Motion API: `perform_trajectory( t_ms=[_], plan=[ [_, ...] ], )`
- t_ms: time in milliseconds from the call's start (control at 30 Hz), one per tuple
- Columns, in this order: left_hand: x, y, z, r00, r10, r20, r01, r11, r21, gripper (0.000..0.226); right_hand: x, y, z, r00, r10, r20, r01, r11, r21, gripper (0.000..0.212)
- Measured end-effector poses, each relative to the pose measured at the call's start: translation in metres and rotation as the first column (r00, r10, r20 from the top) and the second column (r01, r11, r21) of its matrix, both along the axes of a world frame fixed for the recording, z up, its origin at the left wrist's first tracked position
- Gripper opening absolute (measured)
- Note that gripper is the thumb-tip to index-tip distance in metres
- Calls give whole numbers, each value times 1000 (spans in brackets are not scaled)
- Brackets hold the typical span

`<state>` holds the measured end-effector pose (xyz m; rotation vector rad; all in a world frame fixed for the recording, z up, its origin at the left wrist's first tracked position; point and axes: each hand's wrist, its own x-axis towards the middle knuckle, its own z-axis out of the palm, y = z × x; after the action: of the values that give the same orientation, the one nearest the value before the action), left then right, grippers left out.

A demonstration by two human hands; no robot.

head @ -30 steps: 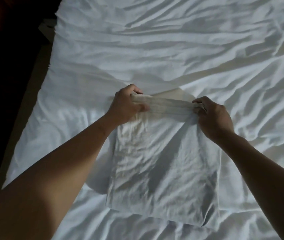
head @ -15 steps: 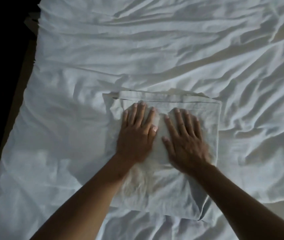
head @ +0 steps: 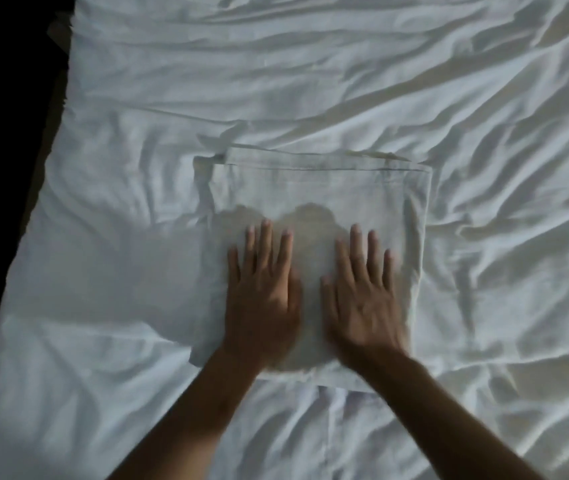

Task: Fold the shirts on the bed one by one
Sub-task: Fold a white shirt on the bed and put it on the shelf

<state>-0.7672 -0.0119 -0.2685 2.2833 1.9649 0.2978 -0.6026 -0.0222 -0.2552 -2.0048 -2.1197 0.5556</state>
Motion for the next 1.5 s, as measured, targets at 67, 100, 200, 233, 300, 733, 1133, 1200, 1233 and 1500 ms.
perform_trajectory(
  t_ms=[67, 100, 200, 233, 300, 733, 1133, 1200, 1233, 1500],
  plan=[
    [-4, -37, -3, 999, 20, -42, -22, 999, -27, 60, -6, -41, -3, 999, 42, 3, -42, 999, -18, 65],
    [-10, -48, -6, 997, 43, -68, -46, 998, -40, 60, -4, -53, -6, 998, 53, 33, -51, 998, -41, 65],
    [-36, -71, -14, 992, 80, -96, -88, 993, -78, 64, 13, -69, -16, 995, 45, 94, -38, 996, -75, 67],
    [-44, -75, -16, 992, 87, -90, -94, 992, -78, 63, 19, -72, -18, 996, 25, 91, -18, 997, -71, 67],
    [-54, -79, -20, 992, 103, -74, -109, 991, -74, 62, 26, -77, -21, 997, -33, 71, 38, 997, -71, 67],
    [109, 0, 52, 986, 111, 125, -101, 991, -84, 35, 41, -90, -25, 773, -524, -358, 544, 837, -49, 75],
    [186, 67, 38, 964, -62, -257, -90, 836, -541, 43, 35, -82, -9, 826, -526, -202, 456, 835, -309, 35],
    [171, 67, 44, 990, -70, -119, 4, 874, -486, 33, 30, -80, 3, 799, -550, -242, 473, 824, -311, 44],
    [160, 68, 50, 997, -58, -41, 32, 880, -475, 31, 25, -78, 11, 772, -571, -279, 487, 814, -316, 43],
    [30, 84, 108, 706, 496, 505, -67, 758, -649, 43, -67, -61, 96, 809, -519, -274, 511, 853, -107, 30]
  ],
)
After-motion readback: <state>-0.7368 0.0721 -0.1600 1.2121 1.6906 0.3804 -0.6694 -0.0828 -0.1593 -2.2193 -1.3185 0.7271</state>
